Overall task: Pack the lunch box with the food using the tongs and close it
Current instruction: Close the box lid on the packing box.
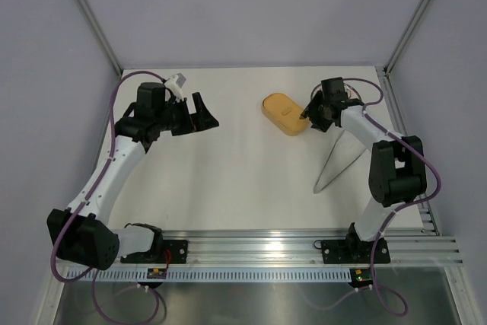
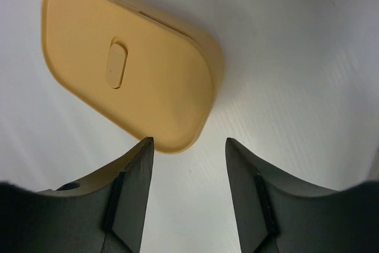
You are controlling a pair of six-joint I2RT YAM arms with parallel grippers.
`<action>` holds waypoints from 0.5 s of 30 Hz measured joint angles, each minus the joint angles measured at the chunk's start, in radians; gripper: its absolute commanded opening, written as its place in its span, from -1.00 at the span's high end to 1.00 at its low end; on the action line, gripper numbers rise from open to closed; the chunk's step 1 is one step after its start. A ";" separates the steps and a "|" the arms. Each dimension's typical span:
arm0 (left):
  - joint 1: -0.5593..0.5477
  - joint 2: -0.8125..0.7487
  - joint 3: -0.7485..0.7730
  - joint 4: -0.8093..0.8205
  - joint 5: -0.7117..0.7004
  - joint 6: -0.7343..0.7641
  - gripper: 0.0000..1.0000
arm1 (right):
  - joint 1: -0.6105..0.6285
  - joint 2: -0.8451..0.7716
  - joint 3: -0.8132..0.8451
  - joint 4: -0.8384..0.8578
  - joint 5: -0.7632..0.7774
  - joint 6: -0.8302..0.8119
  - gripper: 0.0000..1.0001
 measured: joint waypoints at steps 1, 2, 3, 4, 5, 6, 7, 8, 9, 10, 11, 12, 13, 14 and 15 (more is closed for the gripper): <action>0.000 0.026 0.021 -0.004 -0.002 -0.005 -0.97 | 0.000 -0.011 -0.007 -0.005 0.019 -0.003 -0.14; 0.000 0.063 0.055 -0.002 -0.005 -0.011 -0.96 | 0.000 -0.023 -0.016 -0.009 0.035 -0.005 -0.10; 0.000 0.111 0.095 0.009 -0.010 -0.019 -0.95 | 0.000 -0.034 -0.026 -0.014 0.050 -0.006 0.00; 0.000 0.156 0.129 0.017 -0.014 -0.025 -0.94 | 0.000 -0.042 -0.034 -0.019 0.059 -0.009 0.07; -0.001 0.214 0.178 0.024 -0.016 -0.034 -0.93 | 0.000 -0.049 -0.040 -0.027 0.071 -0.011 0.15; -0.003 0.274 0.224 0.039 -0.019 -0.040 -0.93 | 0.000 -0.053 -0.045 -0.036 0.077 -0.013 0.22; -0.006 0.332 0.265 0.049 -0.023 -0.048 -0.93 | 0.000 -0.054 -0.048 -0.042 0.084 -0.014 0.37; -0.009 0.388 0.304 0.053 -0.024 -0.053 -0.93 | 0.000 -0.054 -0.050 -0.048 0.090 -0.018 0.44; -0.014 0.446 0.347 0.054 -0.024 -0.060 -0.93 | 0.000 -0.054 -0.052 -0.054 0.093 -0.020 0.51; -0.021 0.500 0.385 0.062 -0.023 -0.069 -0.93 | 0.000 -0.054 -0.052 -0.061 0.097 -0.020 0.63; -0.029 0.554 0.422 0.068 -0.022 -0.077 -0.93 | 0.000 -0.054 -0.053 -0.064 0.098 -0.021 0.68; -0.035 0.597 0.457 0.064 -0.018 -0.084 -0.93 | 0.000 -0.053 -0.053 -0.066 0.099 -0.023 0.73; -0.045 0.656 0.505 0.070 -0.013 -0.091 -0.93 | 0.000 -0.053 -0.053 -0.070 0.100 -0.025 0.76; -0.051 0.695 0.536 0.075 -0.008 -0.098 -0.93 | 0.000 -0.053 -0.053 -0.071 0.100 -0.027 0.84; -0.057 0.741 0.573 0.078 -0.001 -0.107 -0.94 | 0.000 -0.051 -0.052 -0.074 0.100 -0.027 0.87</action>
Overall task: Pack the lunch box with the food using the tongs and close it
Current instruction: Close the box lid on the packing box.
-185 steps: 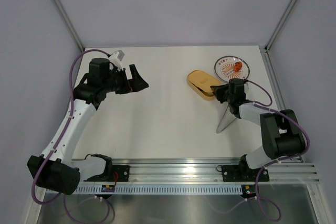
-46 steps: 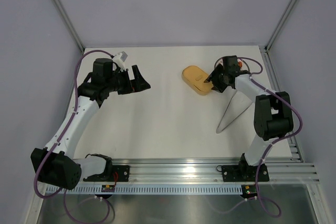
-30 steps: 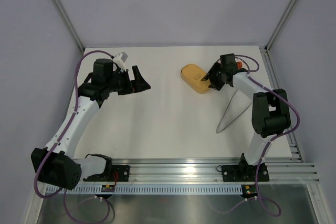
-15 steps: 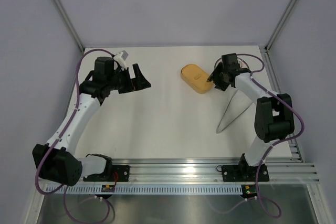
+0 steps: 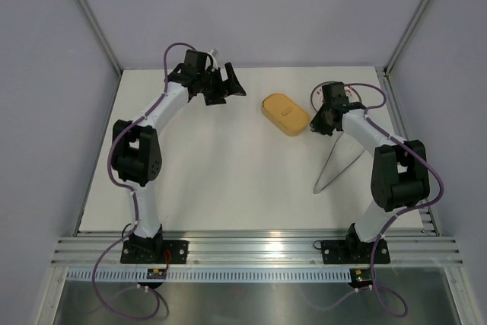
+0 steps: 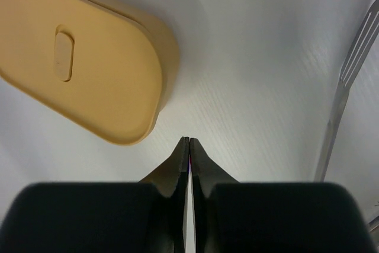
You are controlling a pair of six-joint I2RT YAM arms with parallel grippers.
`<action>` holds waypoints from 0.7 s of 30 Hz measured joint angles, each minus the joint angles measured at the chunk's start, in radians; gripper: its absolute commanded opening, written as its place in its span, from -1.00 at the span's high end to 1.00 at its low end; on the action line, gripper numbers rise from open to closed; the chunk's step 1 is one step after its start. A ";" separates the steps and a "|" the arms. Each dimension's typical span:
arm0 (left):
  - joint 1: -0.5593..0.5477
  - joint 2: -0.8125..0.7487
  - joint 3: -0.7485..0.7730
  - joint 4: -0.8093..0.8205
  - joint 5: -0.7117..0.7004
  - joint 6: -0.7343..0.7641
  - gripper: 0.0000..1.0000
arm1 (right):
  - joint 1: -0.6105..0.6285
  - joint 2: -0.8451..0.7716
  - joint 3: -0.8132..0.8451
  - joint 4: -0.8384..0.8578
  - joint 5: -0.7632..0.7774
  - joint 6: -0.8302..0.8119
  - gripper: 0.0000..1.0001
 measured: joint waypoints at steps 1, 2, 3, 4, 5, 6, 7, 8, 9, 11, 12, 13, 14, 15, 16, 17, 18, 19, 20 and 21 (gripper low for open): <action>-0.006 0.045 0.042 0.001 0.010 -0.010 -0.94 | 0.000 0.002 0.000 -0.003 0.000 -0.001 0.88; -0.011 0.088 0.082 0.013 0.021 -0.021 -0.94 | 0.000 0.005 0.000 -0.005 0.000 -0.002 0.89; -0.015 0.129 0.118 0.024 0.031 -0.031 -0.95 | 0.000 0.011 0.002 -0.008 0.001 -0.003 0.92; -0.019 0.168 0.160 0.028 0.044 -0.044 -0.94 | 0.000 0.017 0.005 -0.011 0.001 -0.004 0.94; -0.024 0.207 0.196 0.045 0.057 -0.055 -0.95 | 0.000 0.026 0.009 -0.014 0.001 -0.005 0.95; -0.027 0.241 0.230 0.055 0.068 -0.068 -0.95 | 0.000 0.034 0.014 -0.018 0.001 -0.007 0.95; -0.031 0.276 0.267 0.063 0.080 -0.082 -0.95 | 0.000 0.042 0.017 -0.019 0.001 -0.008 0.95; -0.035 0.308 0.298 0.080 0.088 -0.094 -0.95 | 0.000 0.048 0.020 -0.021 0.000 -0.010 0.96; -0.037 0.333 0.319 0.092 0.095 -0.103 -0.95 | 0.000 0.055 0.023 -0.023 0.000 -0.011 0.96; -0.043 0.381 0.360 0.108 0.108 -0.125 -0.96 | 0.000 0.066 0.031 -0.025 -0.001 -0.014 0.96; -0.046 0.398 0.373 0.117 0.111 -0.132 -0.96 | 0.000 0.071 0.034 -0.025 -0.001 -0.014 0.96; -0.048 0.418 0.388 0.127 0.115 -0.140 -0.96 | 0.000 0.074 0.037 -0.025 -0.002 -0.015 0.96; -0.050 0.436 0.402 0.136 0.119 -0.151 -0.96 | 0.000 0.078 0.038 -0.025 -0.002 -0.016 0.96; -0.053 0.453 0.414 0.147 0.121 -0.159 -0.96 | 0.000 0.083 0.042 -0.026 -0.002 -0.017 0.96; -0.055 0.467 0.420 0.156 0.123 -0.167 -0.97 | 0.000 0.087 0.045 -0.026 -0.003 -0.018 0.96; -0.058 0.480 0.426 0.165 0.125 -0.177 -0.97 | 0.000 0.093 0.048 -0.026 -0.003 -0.018 0.96; -0.060 0.494 0.435 0.176 0.127 -0.185 -0.97 | 0.000 0.098 0.053 -0.027 -0.004 -0.018 0.96; -0.064 0.509 0.445 0.186 0.129 -0.193 -0.97 | 0.000 0.104 0.057 -0.027 -0.004 -0.018 0.96; -0.067 0.525 0.457 0.196 0.130 -0.202 -0.97 | 0.000 0.109 0.061 -0.029 -0.004 -0.018 0.96; -0.070 0.541 0.473 0.204 0.130 -0.209 -0.97 | 0.000 0.114 0.066 -0.030 -0.004 -0.018 0.96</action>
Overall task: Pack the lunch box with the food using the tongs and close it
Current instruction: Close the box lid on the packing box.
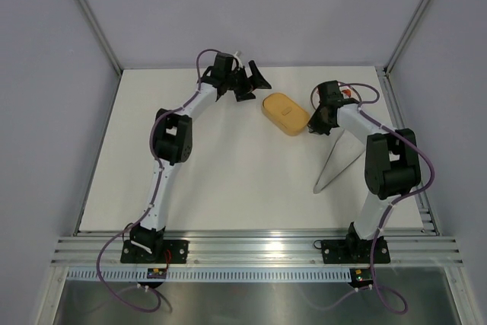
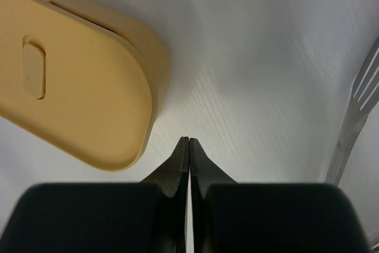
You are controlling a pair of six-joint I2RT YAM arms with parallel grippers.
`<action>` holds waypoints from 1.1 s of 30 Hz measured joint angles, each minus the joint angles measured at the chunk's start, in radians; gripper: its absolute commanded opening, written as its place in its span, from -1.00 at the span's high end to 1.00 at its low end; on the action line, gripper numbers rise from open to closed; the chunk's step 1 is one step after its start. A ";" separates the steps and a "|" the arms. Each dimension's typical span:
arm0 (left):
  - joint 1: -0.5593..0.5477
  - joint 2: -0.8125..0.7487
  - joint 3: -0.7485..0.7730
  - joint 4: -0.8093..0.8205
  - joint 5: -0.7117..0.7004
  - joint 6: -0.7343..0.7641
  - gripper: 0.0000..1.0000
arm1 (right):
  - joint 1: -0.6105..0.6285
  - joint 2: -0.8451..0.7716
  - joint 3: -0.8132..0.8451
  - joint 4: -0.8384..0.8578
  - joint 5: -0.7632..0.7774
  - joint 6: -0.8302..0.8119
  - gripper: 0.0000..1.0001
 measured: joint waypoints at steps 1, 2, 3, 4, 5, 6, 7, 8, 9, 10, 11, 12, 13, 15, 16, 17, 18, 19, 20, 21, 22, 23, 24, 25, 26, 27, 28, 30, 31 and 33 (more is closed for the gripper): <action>-0.003 0.018 0.018 0.008 0.000 -0.008 -0.98 | 0.000 0.003 0.003 -0.002 0.000 0.000 0.97; -0.006 0.036 0.034 0.021 0.000 -0.017 -0.98 | 0.000 0.007 0.007 -0.004 0.000 0.000 0.96; -0.009 0.047 0.043 0.031 0.001 -0.023 -0.98 | 0.000 0.010 0.012 -0.008 0.000 0.000 0.96; -0.013 0.060 0.053 0.040 0.001 -0.030 -0.98 | 0.000 0.014 0.018 -0.010 0.000 -0.001 0.96; -0.016 0.069 0.060 0.050 0.002 -0.037 -0.98 | 0.000 0.019 0.025 -0.012 0.000 -0.001 0.96; -0.020 0.078 0.066 0.055 0.003 -0.044 -0.98 | 0.000 0.024 0.031 -0.014 0.000 -0.001 0.96; -0.024 0.084 0.071 0.062 0.005 -0.050 -0.98 | 0.000 0.029 0.036 -0.014 0.000 -0.001 0.96; -0.028 0.090 0.075 0.071 0.007 -0.057 -0.98 | 0.000 0.033 0.041 -0.014 0.000 -0.001 0.96; -0.031 0.096 0.080 0.079 0.008 -0.063 -0.98 | 0.000 0.038 0.044 -0.015 0.000 -0.002 0.97; -0.035 0.101 0.086 0.086 0.010 -0.069 -0.98 | 0.000 0.042 0.048 -0.016 0.000 -0.002 0.96; -0.039 0.106 0.093 0.095 0.012 -0.074 -0.98 | 0.000 0.047 0.051 -0.016 -0.001 -0.003 0.96; -0.041 0.111 0.100 0.100 0.014 -0.075 -0.98 | 0.000 0.053 0.056 -0.016 -0.002 -0.003 0.96; -0.043 0.114 0.103 0.104 0.015 -0.076 -0.98 | 0.000 0.060 0.061 -0.017 -0.003 -0.004 0.96; -0.047 0.118 0.106 0.113 0.020 -0.080 -0.98 | 0.000 0.073 0.072 -0.016 -0.007 -0.004 0.97; -0.048 0.120 0.106 0.116 0.024 -0.080 -0.98 | 0.000 0.078 0.078 -0.018 -0.007 -0.005 0.97; -0.048 0.122 0.106 0.120 0.026 -0.080 -0.98 | 0.000 0.082 0.082 -0.018 -0.008 -0.005 0.97; -0.048 0.122 0.106 0.121 0.028 -0.080 -0.98 | 0.000 0.084 0.086 -0.018 -0.008 -0.005 0.97; -0.048 0.122 0.106 0.121 0.031 -0.081 -0.98 | 0.000 0.086 0.090 -0.019 -0.009 -0.005 0.97; -0.048 0.122 0.106 0.121 0.034 -0.082 -0.98 | 0.000 0.089 0.097 -0.023 -0.010 -0.005 0.98; -0.048 0.122 0.106 0.121 0.035 -0.082 -0.98 | 0.000 0.093 0.104 -0.024 -0.010 -0.005 0.98; -0.047 0.122 0.106 0.121 0.036 -0.082 -0.98 | 0.000 0.098 0.112 -0.025 -0.013 -0.005 0.98; -0.047 0.122 0.106 0.122 0.036 -0.082 -0.98 | 0.000 0.103 0.118 -0.024 -0.016 -0.005 0.97; -0.046 0.122 0.106 0.122 0.037 -0.082 -0.98 | 0.000 0.108 0.123 -0.025 -0.020 -0.005 0.98; -0.046 0.122 0.105 0.123 0.037 -0.082 -0.98 | 0.000 0.113 0.127 -0.026 -0.025 -0.005 0.98; -0.046 0.122 0.105 0.124 0.037 -0.082 -0.98 | 0.000 0.117 0.129 -0.026 -0.027 -0.005 0.98; -0.046 0.122 0.105 0.125 0.037 -0.082 -0.98 | 0.000 0.119 0.129 -0.026 -0.028 -0.005 0.98; -0.046 0.122 0.105 0.125 0.037 -0.082 -0.98 | 0.000 0.121 0.129 -0.027 -0.031 -0.004 0.98; -0.046 0.122 0.105 0.126 0.037 -0.082 -0.98 | 0.000 0.125 0.129 -0.027 -0.033 -0.004 0.98; -0.046 0.122 0.105 0.126 0.037 -0.082 -0.98 | 0.000 0.127 0.129 -0.028 -0.034 -0.004 0.99; -0.046 0.122 0.105 0.126 0.037 -0.082 -0.98 | 0.000 0.129 0.129 -0.028 -0.034 -0.004 0.99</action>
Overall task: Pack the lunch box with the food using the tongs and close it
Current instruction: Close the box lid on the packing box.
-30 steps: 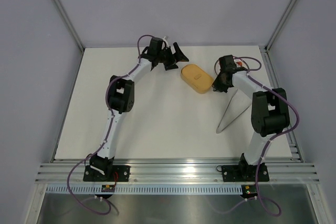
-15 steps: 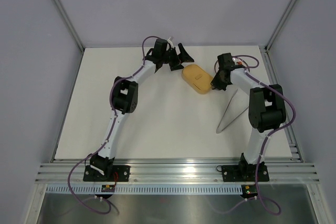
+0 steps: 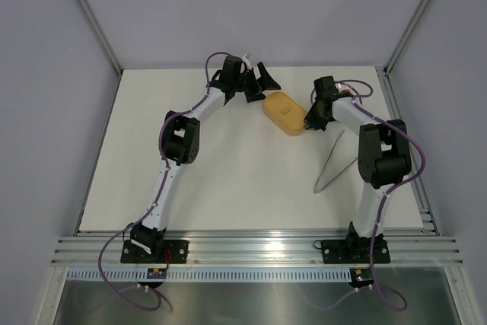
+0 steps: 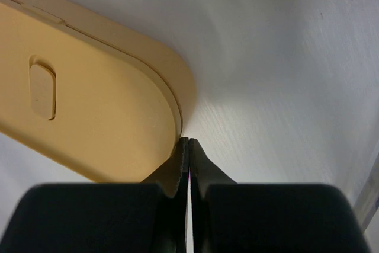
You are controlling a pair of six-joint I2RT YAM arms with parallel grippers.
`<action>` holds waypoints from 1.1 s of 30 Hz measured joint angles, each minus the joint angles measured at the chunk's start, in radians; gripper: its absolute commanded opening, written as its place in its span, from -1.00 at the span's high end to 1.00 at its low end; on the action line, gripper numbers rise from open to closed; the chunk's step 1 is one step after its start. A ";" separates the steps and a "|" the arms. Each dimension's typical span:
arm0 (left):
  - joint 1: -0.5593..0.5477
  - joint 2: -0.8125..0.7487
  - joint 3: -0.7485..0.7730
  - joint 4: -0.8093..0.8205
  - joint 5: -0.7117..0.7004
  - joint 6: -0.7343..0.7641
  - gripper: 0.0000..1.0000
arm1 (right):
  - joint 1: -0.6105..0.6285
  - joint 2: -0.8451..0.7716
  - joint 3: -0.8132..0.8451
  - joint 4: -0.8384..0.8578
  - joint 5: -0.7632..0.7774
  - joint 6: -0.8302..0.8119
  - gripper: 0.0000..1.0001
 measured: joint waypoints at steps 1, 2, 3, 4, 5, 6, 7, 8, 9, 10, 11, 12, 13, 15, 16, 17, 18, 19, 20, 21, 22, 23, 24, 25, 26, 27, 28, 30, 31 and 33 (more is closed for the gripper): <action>0.000 0.000 0.000 0.000 0.000 0.000 -0.98 | 0.000 0.001 0.000 0.000 0.000 0.000 0.99; 0.000 0.000 -0.003 0.003 0.000 0.000 -0.98 | 0.000 0.001 0.000 0.000 0.000 0.000 0.99; 0.000 0.000 -0.007 0.006 0.000 0.000 -0.98 | 0.000 0.001 0.000 -0.001 0.000 0.000 0.99; 0.000 0.000 -0.013 0.011 0.000 0.001 -0.98 | 0.000 0.001 0.000 -0.001 0.001 0.000 0.99; 0.000 0.000 -0.018 0.016 0.000 0.003 -0.98 | 0.000 0.001 0.000 -0.001 0.003 0.000 0.99; 0.000 0.000 -0.026 0.018 0.000 0.005 -0.98 | 0.000 0.001 0.000 -0.002 0.004 0.000 0.98; 0.000 0.000 -0.034 0.018 0.000 0.008 -0.98 | 0.000 0.000 -0.001 -0.005 0.008 0.000 0.98; 0.000 0.000 -0.041 0.018 0.000 0.012 -0.98 | 0.000 -0.002 -0.001 -0.007 0.012 0.000 0.97; 0.000 0.000 -0.049 0.015 0.000 0.019 -0.98 | 0.000 -0.005 -0.002 -0.010 0.016 0.000 0.96; -0.001 0.000 -0.051 0.008 0.000 0.026 -0.98 | 0.000 -0.013 -0.004 -0.014 0.023 -0.001 0.94; -0.001 0.000 -0.056 0.001 0.000 0.035 -0.98 | 0.000 -0.024 -0.008 -0.019 0.031 -0.002 0.93; -0.002 0.000 -0.058 -0.010 -0.001 0.045 -0.98 | 0.000 -0.037 -0.011 -0.026 0.039 -0.003 0.92; -0.002 -0.001 -0.061 -0.020 -0.002 0.057 -0.98 | 0.000 -0.051 -0.011 -0.034 0.047 -0.003 0.88; -0.002 -0.004 -0.071 -0.037 -0.005 0.075 -0.98 | 0.000 -0.083 -0.012 -0.044 0.063 -0.004 0.84; -0.002 -0.008 -0.081 -0.039 -0.005 0.083 -0.98 | 0.000 -0.100 -0.012 -0.045 0.070 -0.005 0.78; -0.002 -0.013 -0.088 -0.039 -0.005 0.088 -0.98 | 0.000 -0.114 -0.010 -0.048 0.077 -0.006 0.74; 0.000 -0.019 -0.095 -0.040 -0.006 0.094 -0.98 | 0.000 -0.124 -0.004 -0.053 0.081 -0.007 0.71; 0.000 -0.027 -0.101 -0.045 -0.008 0.098 -0.98 | 0.001 -0.131 0.006 -0.060 0.084 -0.011 0.68; 0.002 -0.037 -0.108 -0.053 -0.008 0.105 -0.98 | 0.002 -0.134 0.023 -0.069 0.086 -0.015 0.58; 0.004 -0.048 -0.116 -0.061 -0.008 0.111 -0.98 | 0.005 -0.132 0.049 -0.084 0.089 -0.021 0.52; 0.007 -0.060 -0.122 -0.067 -0.010 0.117 -0.98 | 0.009 -0.129 0.075 -0.094 0.091 -0.026 0.49; 0.012 -0.071 -0.127 -0.072 -0.011 0.123 -0.98 | 0.015 -0.124 0.109 -0.106 0.093 -0.034 0.48; 0.017 -0.084 -0.134 -0.077 -0.012 0.132 -0.98 | 0.021 -0.114 0.143 -0.124 0.097 -0.040 0.45; 0.022 -0.095 -0.140 -0.080 -0.013 0.137 -0.98 | 0.030 -0.097 0.190 -0.131 0.100 -0.047 0.43; 0.029 -0.110 -0.148 -0.083 -0.015 0.143 -0.98 | 0.041 -0.078 0.235 -0.134 0.105 -0.054 0.41; 0.038 -0.126 -0.153 -0.088 -0.016 0.149 -0.98 | 0.051 -0.055 0.278 -0.140 0.106 -0.060 0.40; 0.046 -0.138 -0.158 -0.089 -0.016 0.153 -0.98 | 0.062 -0.032 0.314 -0.141 0.107 -0.065 0.40; 0.060 -0.166 -0.167 -0.092 -0.019 0.165 -0.98 | 0.080 0.016 0.365 -0.146 0.105 -0.074 0.40; 0.066 -0.179 -0.170 -0.093 -0.022 0.169 -0.98 | 0.087 0.042 0.380 -0.146 0.103 -0.076 0.39; 0.079 -0.204 -0.177 -0.097 -0.027 0.179 -0.98 | 0.094 0.095 0.388 -0.150 0.095 -0.079 0.40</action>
